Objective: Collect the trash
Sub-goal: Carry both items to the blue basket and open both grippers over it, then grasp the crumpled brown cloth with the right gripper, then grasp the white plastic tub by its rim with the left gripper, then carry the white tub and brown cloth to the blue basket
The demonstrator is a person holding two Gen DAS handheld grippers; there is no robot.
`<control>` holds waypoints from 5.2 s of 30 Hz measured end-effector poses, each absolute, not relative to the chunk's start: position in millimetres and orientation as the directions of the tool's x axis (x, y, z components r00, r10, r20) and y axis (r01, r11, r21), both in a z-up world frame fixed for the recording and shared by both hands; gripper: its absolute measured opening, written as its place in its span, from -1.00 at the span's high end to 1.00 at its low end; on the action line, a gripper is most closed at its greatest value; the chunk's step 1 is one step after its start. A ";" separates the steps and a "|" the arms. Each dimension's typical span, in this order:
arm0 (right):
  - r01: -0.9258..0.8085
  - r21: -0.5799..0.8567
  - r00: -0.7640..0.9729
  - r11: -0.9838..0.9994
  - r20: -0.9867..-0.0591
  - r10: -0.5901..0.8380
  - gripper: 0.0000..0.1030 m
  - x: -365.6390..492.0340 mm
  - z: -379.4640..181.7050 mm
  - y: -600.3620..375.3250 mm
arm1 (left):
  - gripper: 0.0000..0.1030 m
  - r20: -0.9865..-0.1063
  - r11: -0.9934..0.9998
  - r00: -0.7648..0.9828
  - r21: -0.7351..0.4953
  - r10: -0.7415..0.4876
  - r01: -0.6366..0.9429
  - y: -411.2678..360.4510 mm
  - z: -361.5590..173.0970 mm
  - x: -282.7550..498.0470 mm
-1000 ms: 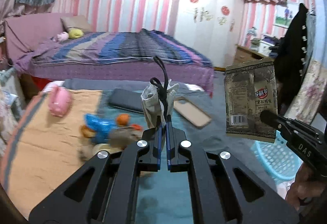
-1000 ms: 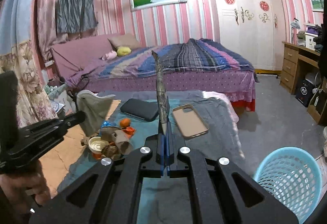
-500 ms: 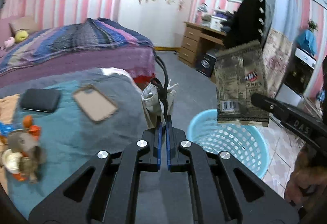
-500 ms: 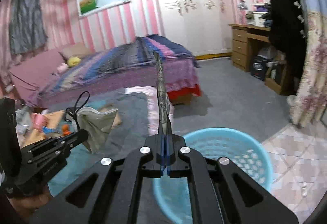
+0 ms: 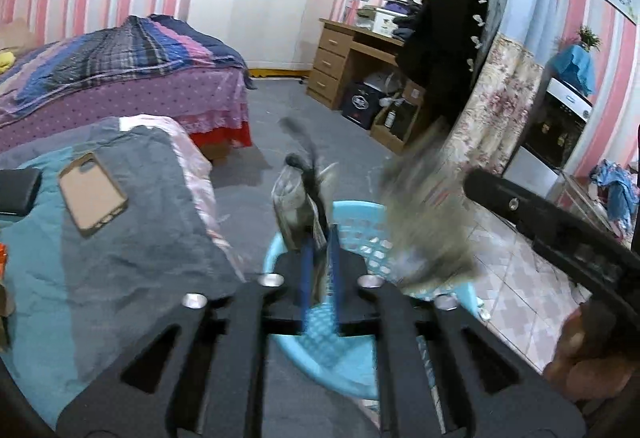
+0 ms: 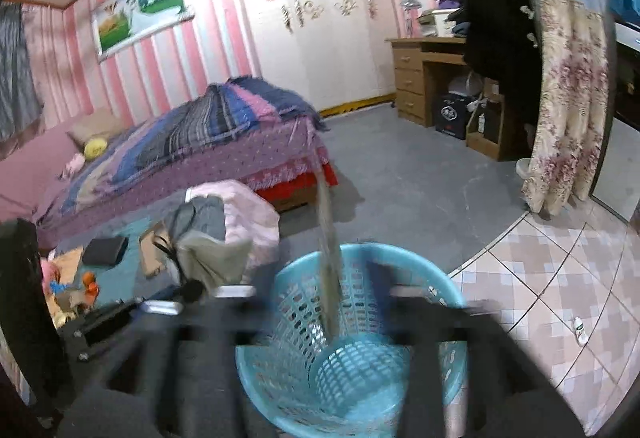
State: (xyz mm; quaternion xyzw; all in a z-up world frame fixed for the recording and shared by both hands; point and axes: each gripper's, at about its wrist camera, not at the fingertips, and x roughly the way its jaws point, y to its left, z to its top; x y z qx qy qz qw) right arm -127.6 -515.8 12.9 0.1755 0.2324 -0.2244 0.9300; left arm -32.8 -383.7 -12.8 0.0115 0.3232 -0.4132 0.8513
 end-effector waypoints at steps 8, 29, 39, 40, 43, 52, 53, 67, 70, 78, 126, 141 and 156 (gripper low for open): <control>0.550 0.272 0.794 0.790 -0.465 -0.393 -0.27 -145.3 18.4 -527.7 | -0.32 -0.542 0.636 0.437 -0.257 -0.718 0.727 -385.6 -8.4 -45.8; 0.062 0.228 0.902 0.972 -0.430 0.044 -0.31 -27.4 15.2 -314.5 | -0.87 -0.537 0.987 0.828 -0.064 -0.159 0.148 -44.2 -9.8 24.5; -0.094 0.186 0.790 0.978 -0.584 0.187 -0.31 26.6 -43.5 -195.7 | -0.85 -0.637 0.995 0.769 -0.095 -0.046 -0.019 58.8 -58.3 39.7; -0.099 0.189 0.779 0.977 -0.596 0.194 -0.31 27.9 -47.9 -191.4 | -0.85 -0.643 0.994 0.764 -0.111 -0.057 -0.019 65.1 -61.0 39.6; -0.122 0.185 0.733 0.975 -0.646 0.214 -0.30 37.0 -65.3 -172.0 | -0.85 -0.646 0.995 0.761 -0.095 -0.054 -0.011 74.3 -65.9 37.9; -0.105 0.177 0.639 0.979 -0.742 0.203 0.09 68.1 -104.3 -157.1 | -0.85 -0.665 0.989 0.742 -0.146 -0.088 -0.014 75.0 -74.3 41.3; -0.110 0.192 0.629 0.975 -0.746 0.218 0.26 69.6 -106.3 -157.1 | -0.85 -0.666 0.989 0.740 -0.145 -0.094 -0.005 71.5 -74.5 41.6; -0.168 0.204 0.714 0.964 -0.650 0.262 0.50 40.3 -64.6 -187.8 | -0.67 -0.664 0.956 0.689 -0.230 -0.291 0.182 -0.3 -71.6 36.2; -0.150 0.214 0.724 0.965 -0.641 0.255 0.50 37.7 -60.4 -200.2 | -0.47 -0.689 0.948 0.652 -0.250 -0.316 0.194 -17.5 -79.9 41.1; -0.131 0.224 0.734 0.966 -0.633 0.247 0.50 34.3 -55.5 -224.6 | -0.44 -0.708 0.938 0.620 -0.306 -0.338 0.162 -37.2 -95.3 56.7; -0.042 0.202 0.828 0.979 -0.541 0.147 0.49 -29.9 -23.0 -311.6 | 0.79 -0.483 0.901 0.768 -0.320 -0.421 0.293 -79.8 -10.1 10.4; 0.059 0.218 0.855 0.974 -0.515 0.063 0.49 -59.2 -15.6 -374.3 | 0.79 -0.459 0.872 0.744 -0.317 -0.485 0.373 -131.1 -4.9 3.4; 0.205 0.226 0.858 0.952 -0.509 -0.064 0.49 -91.5 -17.3 -443.5 | 0.79 -0.446 0.825 0.695 -0.326 -0.565 0.461 -188.1 -4.1 -7.6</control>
